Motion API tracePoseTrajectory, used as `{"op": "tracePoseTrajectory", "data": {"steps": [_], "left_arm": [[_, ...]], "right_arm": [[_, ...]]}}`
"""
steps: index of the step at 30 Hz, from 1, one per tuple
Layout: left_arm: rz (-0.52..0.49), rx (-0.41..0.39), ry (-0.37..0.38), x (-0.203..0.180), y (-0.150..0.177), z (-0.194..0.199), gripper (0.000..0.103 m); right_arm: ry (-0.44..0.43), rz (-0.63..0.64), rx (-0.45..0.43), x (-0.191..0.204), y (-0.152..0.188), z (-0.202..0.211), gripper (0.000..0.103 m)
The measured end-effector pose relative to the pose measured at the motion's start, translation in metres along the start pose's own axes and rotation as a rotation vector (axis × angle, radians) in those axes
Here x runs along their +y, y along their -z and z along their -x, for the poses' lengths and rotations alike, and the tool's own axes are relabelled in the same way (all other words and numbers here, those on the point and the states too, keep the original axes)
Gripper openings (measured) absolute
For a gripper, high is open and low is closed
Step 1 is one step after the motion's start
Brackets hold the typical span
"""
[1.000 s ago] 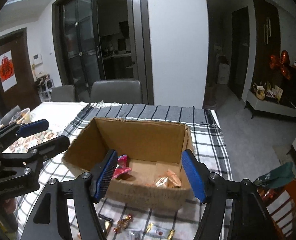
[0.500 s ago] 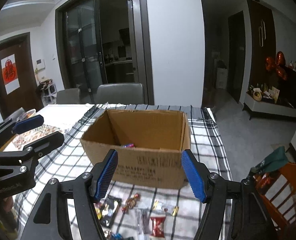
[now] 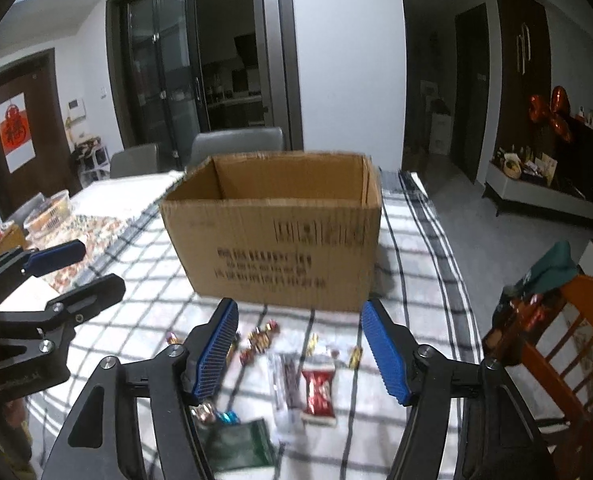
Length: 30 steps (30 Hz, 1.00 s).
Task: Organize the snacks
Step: 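Move both open grippers from the box back to the snack pile, then grasp the yellow pouch with the left gripper while the right grasps the red bar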
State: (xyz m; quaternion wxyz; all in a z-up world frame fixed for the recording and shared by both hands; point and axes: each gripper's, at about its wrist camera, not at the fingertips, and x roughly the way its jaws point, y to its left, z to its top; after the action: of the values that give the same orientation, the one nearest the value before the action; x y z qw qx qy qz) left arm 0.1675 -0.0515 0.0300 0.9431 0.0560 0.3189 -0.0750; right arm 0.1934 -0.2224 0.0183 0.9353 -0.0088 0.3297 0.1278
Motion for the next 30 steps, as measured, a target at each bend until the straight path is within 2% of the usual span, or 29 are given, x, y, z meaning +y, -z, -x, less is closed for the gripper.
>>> {"op": "tracePoseTrajectory", "data": {"steps": [4,9,18,20,27,30], "left_arm": [[-0.009,0.036,0.002,-0.002,0.018,-0.01,0.069],[-0.012,0.075,0.005,-0.003,0.041,-0.021,0.068],[0.017,0.152,0.038,0.007,0.065,-0.044,0.054],[0.031,0.172,0.057,0.009,0.069,-0.052,0.052],[0.065,0.235,0.085,0.011,0.08,-0.076,0.048],[0.067,0.249,0.093,0.01,0.083,-0.082,0.048]], "right_arm": [[0.006,-0.017,0.04,-0.005,0.018,-0.011,0.061],[0.01,-0.042,0.084,-0.009,0.036,-0.023,0.056],[0.028,-0.083,0.17,-0.01,0.059,-0.048,0.056],[0.034,-0.096,0.183,-0.011,0.063,-0.054,0.051],[0.04,-0.11,0.213,-0.016,0.07,-0.07,0.05],[0.037,-0.123,0.226,-0.019,0.071,-0.075,0.044]]}}
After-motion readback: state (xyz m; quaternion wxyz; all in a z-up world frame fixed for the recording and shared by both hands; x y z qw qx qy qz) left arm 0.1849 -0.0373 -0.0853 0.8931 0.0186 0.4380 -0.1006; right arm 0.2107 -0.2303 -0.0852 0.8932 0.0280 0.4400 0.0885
